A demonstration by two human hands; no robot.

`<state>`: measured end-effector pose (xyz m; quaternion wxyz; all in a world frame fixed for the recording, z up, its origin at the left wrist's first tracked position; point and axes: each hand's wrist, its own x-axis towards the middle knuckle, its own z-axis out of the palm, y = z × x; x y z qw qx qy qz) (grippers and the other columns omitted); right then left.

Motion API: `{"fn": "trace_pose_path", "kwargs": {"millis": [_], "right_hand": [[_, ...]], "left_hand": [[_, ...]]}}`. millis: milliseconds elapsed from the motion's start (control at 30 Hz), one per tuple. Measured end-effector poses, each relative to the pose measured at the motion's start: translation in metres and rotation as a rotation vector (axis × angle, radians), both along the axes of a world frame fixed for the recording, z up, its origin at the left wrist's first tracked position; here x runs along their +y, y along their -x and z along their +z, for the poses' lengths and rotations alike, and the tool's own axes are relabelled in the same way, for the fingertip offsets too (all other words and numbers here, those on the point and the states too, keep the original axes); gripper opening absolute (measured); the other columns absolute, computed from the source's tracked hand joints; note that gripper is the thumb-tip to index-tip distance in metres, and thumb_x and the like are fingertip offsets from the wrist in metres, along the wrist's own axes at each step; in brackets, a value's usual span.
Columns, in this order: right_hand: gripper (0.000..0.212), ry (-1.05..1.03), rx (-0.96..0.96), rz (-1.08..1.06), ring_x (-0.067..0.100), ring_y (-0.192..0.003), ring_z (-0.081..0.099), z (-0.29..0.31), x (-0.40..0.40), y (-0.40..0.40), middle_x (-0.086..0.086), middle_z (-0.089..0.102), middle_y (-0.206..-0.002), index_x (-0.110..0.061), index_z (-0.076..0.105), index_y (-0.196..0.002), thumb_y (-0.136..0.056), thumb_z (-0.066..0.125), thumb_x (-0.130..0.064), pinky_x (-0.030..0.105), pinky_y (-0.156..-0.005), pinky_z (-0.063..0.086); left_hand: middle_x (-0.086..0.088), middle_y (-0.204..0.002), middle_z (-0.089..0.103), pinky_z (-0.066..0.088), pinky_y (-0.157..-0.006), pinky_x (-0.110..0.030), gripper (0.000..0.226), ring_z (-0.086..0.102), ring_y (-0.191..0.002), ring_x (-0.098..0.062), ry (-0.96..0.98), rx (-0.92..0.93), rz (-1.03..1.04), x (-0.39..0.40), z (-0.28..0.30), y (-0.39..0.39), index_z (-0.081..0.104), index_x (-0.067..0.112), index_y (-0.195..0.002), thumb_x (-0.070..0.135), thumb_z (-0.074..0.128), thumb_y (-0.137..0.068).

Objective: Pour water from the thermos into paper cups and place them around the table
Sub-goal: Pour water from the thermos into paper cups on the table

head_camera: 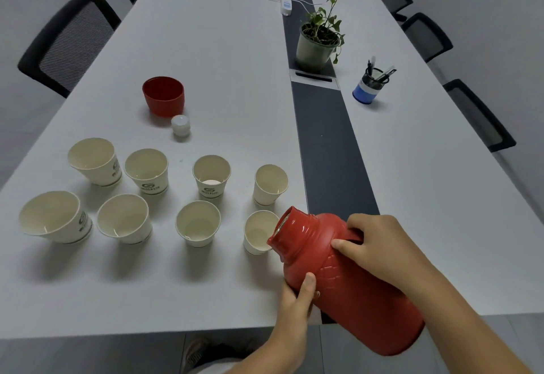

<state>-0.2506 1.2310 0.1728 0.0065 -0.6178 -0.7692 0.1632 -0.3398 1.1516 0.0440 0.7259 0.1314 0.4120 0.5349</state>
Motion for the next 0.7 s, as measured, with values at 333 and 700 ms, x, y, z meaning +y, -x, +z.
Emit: {"fn": "trace_pose_path", "kwargs": {"millis": [333,700], "right_hand": [[0.041,0.038,-0.083,0.041,0.003,-0.051,0.037,0.004,0.011,0.011,-0.012,0.038,-0.056,-0.028,0.030,-0.054,-0.083,0.057,-0.038,0.014,-0.046,0.020],[0.040,0.026,-0.104,0.057,0.005,-0.051,0.038,0.005,0.018,0.017,-0.009,0.040,-0.055,-0.025,0.032,-0.054,-0.082,0.058,-0.037,0.017,-0.046,0.020]], "left_hand": [[0.002,-0.106,0.067,0.053,-0.082,-0.022,0.043,0.065,-0.092,-0.007,0.017,-0.072,-0.016,0.004,0.001,0.001,0.050,0.026,-0.109,0.039,0.051,-0.067],[0.001,-0.111,0.066,0.054,-0.074,-0.018,0.046,0.065,-0.094,-0.007,0.039,-0.126,-0.042,0.006,0.003,0.004,0.048,0.024,-0.114,0.039,0.049,-0.071]]}}
